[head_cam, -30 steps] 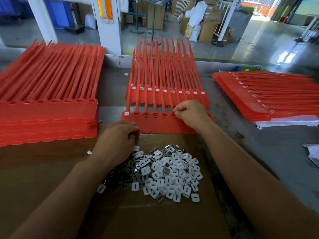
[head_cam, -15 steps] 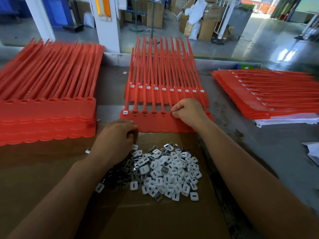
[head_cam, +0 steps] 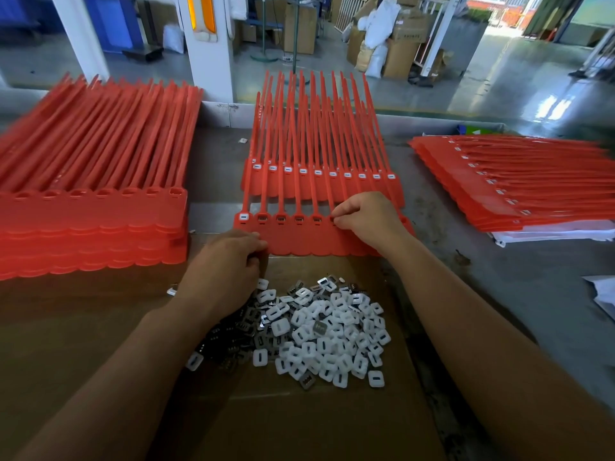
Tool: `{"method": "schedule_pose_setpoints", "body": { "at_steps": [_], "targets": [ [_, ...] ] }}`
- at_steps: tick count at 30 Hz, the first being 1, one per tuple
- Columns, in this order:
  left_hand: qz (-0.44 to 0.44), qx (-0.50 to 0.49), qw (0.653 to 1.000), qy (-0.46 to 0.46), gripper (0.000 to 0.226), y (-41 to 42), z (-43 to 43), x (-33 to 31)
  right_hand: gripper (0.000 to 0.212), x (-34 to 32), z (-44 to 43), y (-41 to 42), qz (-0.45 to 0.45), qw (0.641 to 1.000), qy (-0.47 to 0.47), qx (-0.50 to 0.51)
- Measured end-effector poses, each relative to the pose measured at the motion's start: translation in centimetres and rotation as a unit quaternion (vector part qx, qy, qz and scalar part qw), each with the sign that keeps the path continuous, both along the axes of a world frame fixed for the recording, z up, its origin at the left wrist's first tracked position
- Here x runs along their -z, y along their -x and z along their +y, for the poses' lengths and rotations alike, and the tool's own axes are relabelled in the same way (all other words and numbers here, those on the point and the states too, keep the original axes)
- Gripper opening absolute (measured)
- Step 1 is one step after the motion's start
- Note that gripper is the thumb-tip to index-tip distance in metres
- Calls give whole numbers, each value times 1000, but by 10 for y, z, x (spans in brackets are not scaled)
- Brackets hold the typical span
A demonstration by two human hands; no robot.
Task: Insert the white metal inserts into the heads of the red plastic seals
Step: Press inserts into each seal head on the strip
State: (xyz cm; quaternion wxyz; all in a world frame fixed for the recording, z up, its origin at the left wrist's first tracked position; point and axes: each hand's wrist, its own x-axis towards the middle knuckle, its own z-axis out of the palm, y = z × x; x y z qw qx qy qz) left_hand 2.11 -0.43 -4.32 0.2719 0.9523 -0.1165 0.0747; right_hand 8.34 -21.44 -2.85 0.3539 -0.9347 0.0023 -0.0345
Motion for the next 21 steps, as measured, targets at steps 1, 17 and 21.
{"method": "schedule_pose_setpoints", "body": {
  "at_steps": [1, 17, 21],
  "targets": [
    [0, 0, 1000, 0, 37, 0, 0, 0, 16, -1, -1, 3, -4, 1000, 4, -13],
    [3, -7, 1000, -2, 36, 0, -1, 1, 24, -20, 2, 52, 115, 957, 112, -243],
    [2, -9, 1000, -4, 36, 0, -2, 1, 10, -20, 7, 55, 92, 947, 188, -244]
  ]
}}
